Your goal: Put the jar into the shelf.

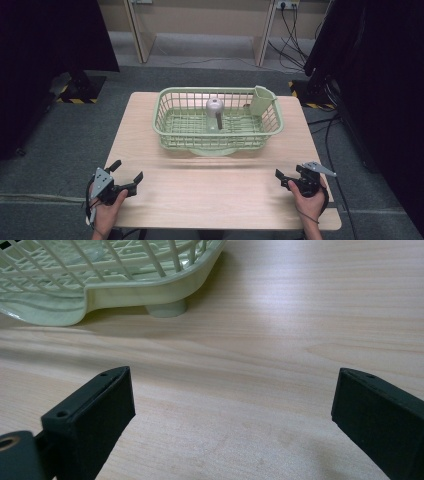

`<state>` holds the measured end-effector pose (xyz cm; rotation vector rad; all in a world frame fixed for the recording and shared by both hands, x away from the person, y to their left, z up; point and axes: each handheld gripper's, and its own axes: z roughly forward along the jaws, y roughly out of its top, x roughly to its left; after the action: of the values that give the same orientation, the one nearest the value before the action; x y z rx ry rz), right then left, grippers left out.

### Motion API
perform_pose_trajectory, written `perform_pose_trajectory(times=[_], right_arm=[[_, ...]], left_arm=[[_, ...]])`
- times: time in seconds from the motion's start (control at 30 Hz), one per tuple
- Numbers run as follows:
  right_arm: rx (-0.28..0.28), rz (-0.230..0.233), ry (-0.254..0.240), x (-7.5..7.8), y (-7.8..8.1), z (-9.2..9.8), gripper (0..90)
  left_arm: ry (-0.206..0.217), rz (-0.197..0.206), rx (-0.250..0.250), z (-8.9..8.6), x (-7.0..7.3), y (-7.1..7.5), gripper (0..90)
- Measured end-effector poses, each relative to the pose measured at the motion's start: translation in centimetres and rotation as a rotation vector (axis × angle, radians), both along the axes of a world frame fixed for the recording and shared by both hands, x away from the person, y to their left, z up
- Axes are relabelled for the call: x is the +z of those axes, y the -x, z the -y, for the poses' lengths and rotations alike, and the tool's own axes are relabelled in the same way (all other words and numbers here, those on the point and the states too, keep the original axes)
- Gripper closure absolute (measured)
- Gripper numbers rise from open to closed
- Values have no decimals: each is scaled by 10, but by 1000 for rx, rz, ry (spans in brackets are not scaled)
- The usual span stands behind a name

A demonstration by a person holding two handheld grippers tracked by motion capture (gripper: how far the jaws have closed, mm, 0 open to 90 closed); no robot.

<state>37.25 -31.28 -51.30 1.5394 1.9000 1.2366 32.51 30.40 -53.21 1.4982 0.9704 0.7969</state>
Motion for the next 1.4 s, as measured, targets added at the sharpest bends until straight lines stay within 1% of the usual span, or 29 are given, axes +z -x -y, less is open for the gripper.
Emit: perform_pose_trajectory(times=[0.4,0.6,0.67,1.4], right_arm=[[-5,3,2,-9,1,1,40],[4,7,20,-9,2,-2,40],[6,8,25,-8,2,-3,40],[10,-1,10,-9,1,-2,43]], left_arm=[[-4,-1,-1,0,0,0,37],[0,-1,-2,0,0,0,37],[-4,-2,-4,0,0,0,37],[-3,-6,-2,0,0,0,36]])
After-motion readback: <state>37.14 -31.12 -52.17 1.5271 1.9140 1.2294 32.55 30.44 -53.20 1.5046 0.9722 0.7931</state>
